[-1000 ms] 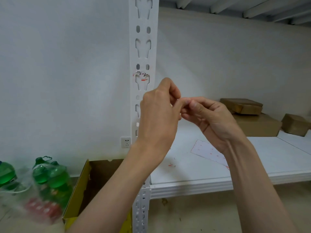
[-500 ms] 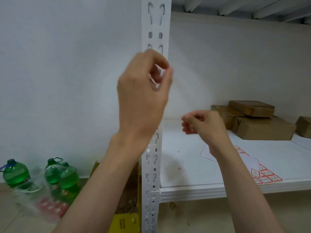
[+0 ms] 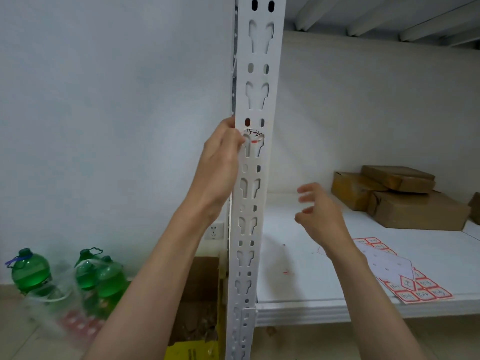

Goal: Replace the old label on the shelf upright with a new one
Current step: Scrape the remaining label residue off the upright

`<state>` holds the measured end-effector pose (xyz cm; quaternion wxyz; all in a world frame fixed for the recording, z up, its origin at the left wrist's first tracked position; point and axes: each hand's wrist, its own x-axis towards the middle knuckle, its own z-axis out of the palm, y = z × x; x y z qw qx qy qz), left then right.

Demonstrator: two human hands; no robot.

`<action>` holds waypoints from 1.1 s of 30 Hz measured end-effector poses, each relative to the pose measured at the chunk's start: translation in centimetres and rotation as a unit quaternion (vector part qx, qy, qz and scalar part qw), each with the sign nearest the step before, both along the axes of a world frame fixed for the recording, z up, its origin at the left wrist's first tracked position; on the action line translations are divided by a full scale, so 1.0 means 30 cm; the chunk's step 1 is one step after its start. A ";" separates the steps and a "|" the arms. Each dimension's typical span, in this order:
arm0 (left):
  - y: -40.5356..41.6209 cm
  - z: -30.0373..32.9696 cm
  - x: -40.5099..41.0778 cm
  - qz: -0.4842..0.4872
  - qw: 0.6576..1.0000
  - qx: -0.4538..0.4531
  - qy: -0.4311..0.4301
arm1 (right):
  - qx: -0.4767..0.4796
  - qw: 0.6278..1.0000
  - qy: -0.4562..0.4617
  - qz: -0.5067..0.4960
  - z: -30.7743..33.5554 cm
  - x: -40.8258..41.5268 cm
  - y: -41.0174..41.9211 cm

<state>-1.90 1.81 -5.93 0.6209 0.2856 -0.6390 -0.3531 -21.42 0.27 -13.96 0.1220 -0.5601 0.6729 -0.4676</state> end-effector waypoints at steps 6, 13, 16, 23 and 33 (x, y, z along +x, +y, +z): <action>-0.010 -0.002 -0.002 -0.006 1.000 -0.002 -0.002 | -0.134 0.989 -0.051 0.041 0.136 0.095 0.051; -0.023 -0.017 -0.020 0.011 0.999 -0.039 -0.013 | -0.246 0.955 -0.139 0.090 0.240 0.219 0.097; -0.031 -0.016 -0.036 0.003 0.999 -0.040 0.005 | -0.258 0.949 -0.149 0.102 0.256 0.254 0.109; -0.036 0.002 -0.055 -0.001 0.999 -0.026 0.030 | -0.267 0.941 -0.179 0.106 0.268 0.278 0.106; -0.032 -0.010 -0.037 -0.001 0.999 -0.034 -0.001 | -0.261 0.933 -0.215 0.122 0.259 0.297 0.097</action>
